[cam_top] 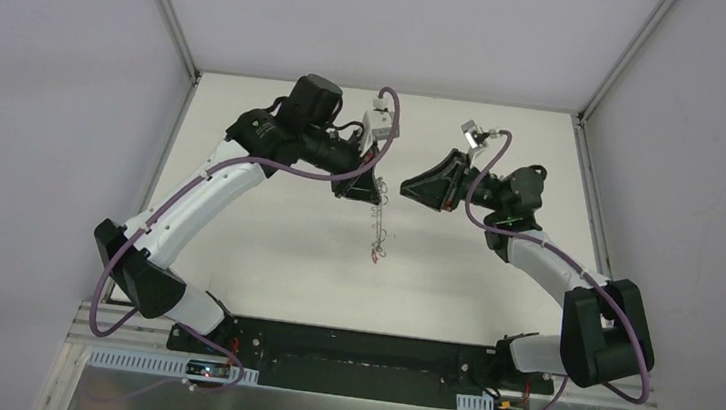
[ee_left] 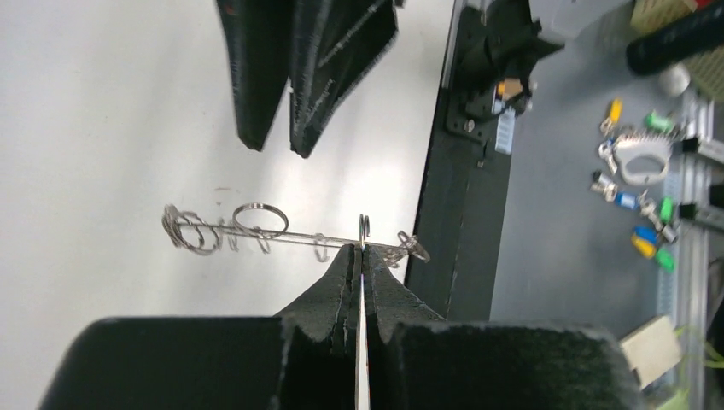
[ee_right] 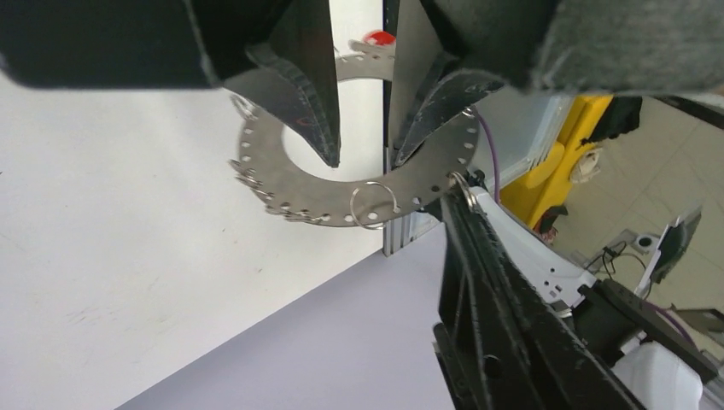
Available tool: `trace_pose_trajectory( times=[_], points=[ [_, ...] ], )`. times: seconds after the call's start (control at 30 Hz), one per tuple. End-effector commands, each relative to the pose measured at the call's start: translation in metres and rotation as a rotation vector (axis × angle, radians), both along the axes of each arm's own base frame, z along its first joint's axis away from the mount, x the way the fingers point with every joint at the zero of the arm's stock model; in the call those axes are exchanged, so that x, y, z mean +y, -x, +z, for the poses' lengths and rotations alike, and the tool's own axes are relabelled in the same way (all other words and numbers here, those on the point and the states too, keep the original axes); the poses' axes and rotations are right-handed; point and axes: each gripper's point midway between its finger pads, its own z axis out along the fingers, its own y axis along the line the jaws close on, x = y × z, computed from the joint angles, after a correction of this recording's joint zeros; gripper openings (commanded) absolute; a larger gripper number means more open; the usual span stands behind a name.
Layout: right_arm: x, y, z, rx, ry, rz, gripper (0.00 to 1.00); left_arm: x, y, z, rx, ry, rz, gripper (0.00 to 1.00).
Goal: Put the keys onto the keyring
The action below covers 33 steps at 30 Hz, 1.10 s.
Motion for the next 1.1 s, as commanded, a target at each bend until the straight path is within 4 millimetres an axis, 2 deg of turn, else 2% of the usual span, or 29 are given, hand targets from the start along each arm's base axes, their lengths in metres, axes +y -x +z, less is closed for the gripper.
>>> trace_pose_trajectory(
  times=[0.0, 0.17, 0.3, 0.6, 0.87, 1.07],
  points=[
    [-0.002, 0.017, 0.024, -0.183, 0.005, 0.074, 0.33, 0.027, 0.027, -0.013, -0.075, -0.189, -0.119, 0.0],
    [0.003, 0.037, 0.026, -0.217, 0.02, 0.168, 0.41, 0.024, 0.027, -0.01, -0.101, -0.199, -0.118, 0.0],
    [0.006, 0.046, 0.026, -0.235, 0.026, 0.203, 0.43, 0.023, 0.023, -0.005, -0.13, -0.218, -0.106, 0.0],
    [0.015, 0.053, 0.018, -0.23, 0.036, 0.223, 0.42, -0.001, 0.023, 0.003, -0.066, -0.123, -0.1, 0.0],
    [0.021, 0.056, 0.018, -0.225, 0.036, 0.236, 0.39, -0.008, 0.024, -0.004, 0.003, -0.114, -0.111, 0.0],
    [0.023, 0.056, 0.015, -0.224, 0.045, 0.238, 0.33, -0.011, 0.025, -0.004, 0.019, -0.106, -0.113, 0.0]
  ],
)
